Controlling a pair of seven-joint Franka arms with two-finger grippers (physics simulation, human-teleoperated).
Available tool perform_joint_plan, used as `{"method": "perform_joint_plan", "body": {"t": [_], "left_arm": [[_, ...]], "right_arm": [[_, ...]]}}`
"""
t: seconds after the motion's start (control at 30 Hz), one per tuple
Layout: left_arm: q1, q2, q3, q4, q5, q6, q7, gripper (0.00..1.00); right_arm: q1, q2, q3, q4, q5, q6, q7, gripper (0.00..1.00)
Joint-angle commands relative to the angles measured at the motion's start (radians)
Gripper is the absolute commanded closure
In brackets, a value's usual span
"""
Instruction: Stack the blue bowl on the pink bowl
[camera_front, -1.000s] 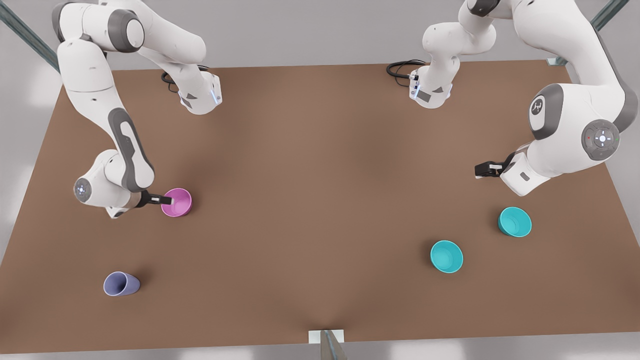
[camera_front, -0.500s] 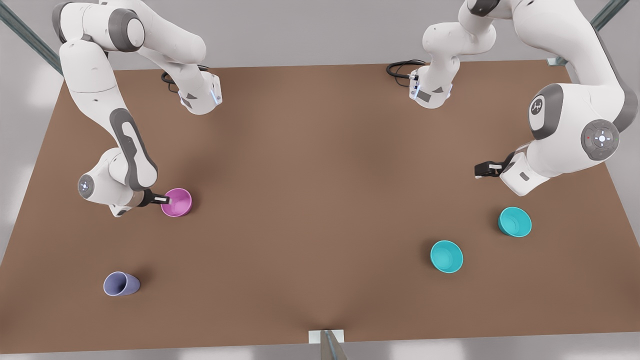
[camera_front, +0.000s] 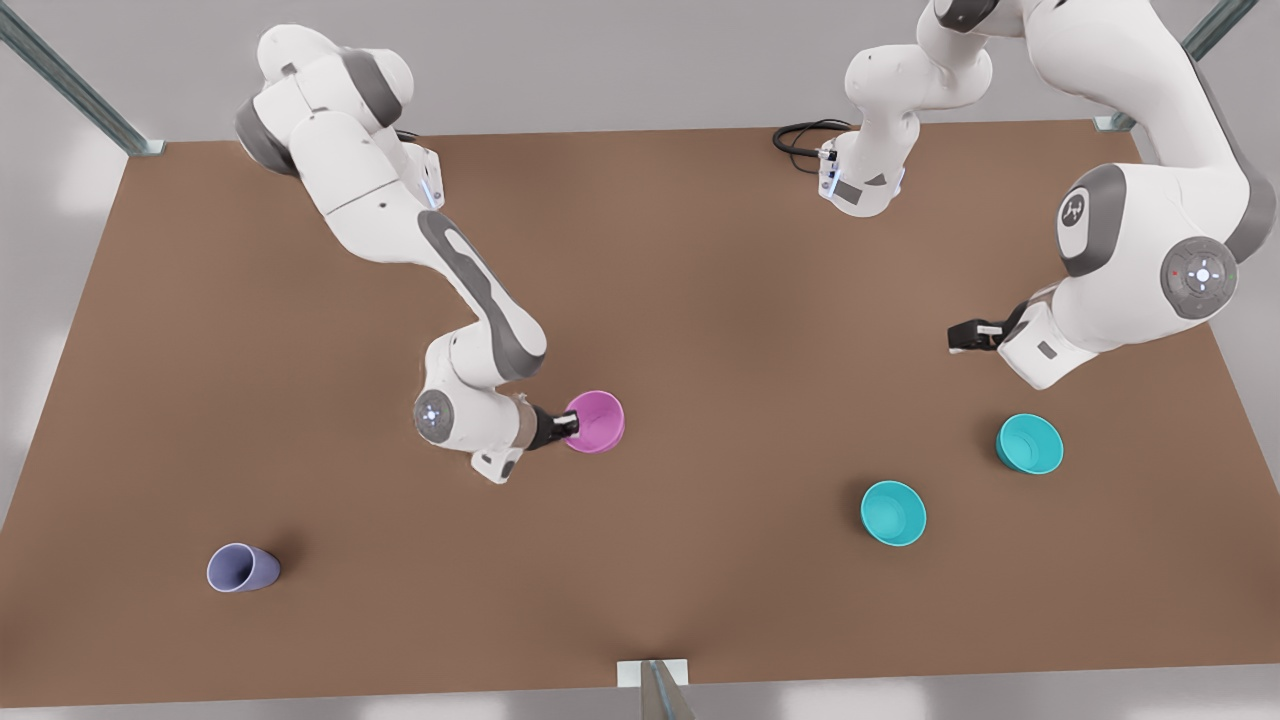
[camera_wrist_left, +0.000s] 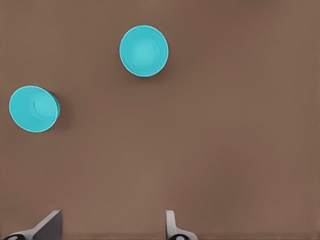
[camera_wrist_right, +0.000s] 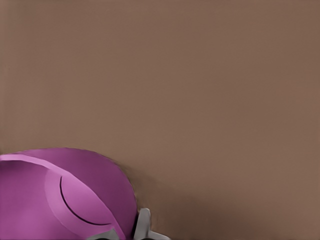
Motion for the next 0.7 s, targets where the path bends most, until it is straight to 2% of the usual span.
{"method": "perform_joint_plan", "body": {"t": [0.0,0.1,0.27,0.3,0.43,0.47,0.53,0.57,0.6,0.67], "left_arm": [[-0.002,0.000,0.000,0.001,0.000,-0.010,0.001,0.00],[-0.002,0.000,0.000,0.001,0.000,-0.010,-0.001,0.00],[-0.014,0.000,-0.005,0.001,0.002,-0.039,-0.005,0.00],[-0.026,0.000,-0.004,0.001,0.000,-0.044,-0.016,0.00],[-0.025,0.001,0.003,0.025,-0.018,-0.044,-0.037,0.00],[0.029,0.007,0.006,0.013,-0.029,0.013,-0.017,0.00],[0.058,0.010,0.006,-0.025,-0.049,0.070,0.010,0.00],[0.084,0.050,0.006,-0.027,-0.072,0.111,0.108,0.00],[0.103,0.089,0.029,-0.025,-0.070,0.152,0.226,0.00],[0.165,0.177,0.084,-0.022,-0.073,0.237,0.360,0.00]], "right_arm": [[0.063,0.081,-0.001,0.110,-0.024,0.001,0.829,0.79],[0.109,0.171,0.000,0.195,-0.128,-0.010,0.958,0.79],[0.129,0.250,-0.001,0.247,-0.130,-0.009,0.965,0.79],[0.130,0.250,-0.001,0.247,-0.130,-0.009,0.967,0.00],[0.114,0.216,0.003,0.247,-0.117,-0.027,0.962,0.00],[0.078,0.167,0.023,0.249,-0.116,-0.105,0.956,0.00],[0.011,0.041,0.028,0.241,-0.116,-0.335,0.912,0.00],[-0.063,0.000,0.020,0.213,-0.128,-0.481,0.778,0.00],[-0.214,-0.013,0.011,0.190,-0.185,-0.668,0.584,0.00],[-0.383,-0.042,0.011,0.203,-0.370,-0.870,0.355,0.00]]}}
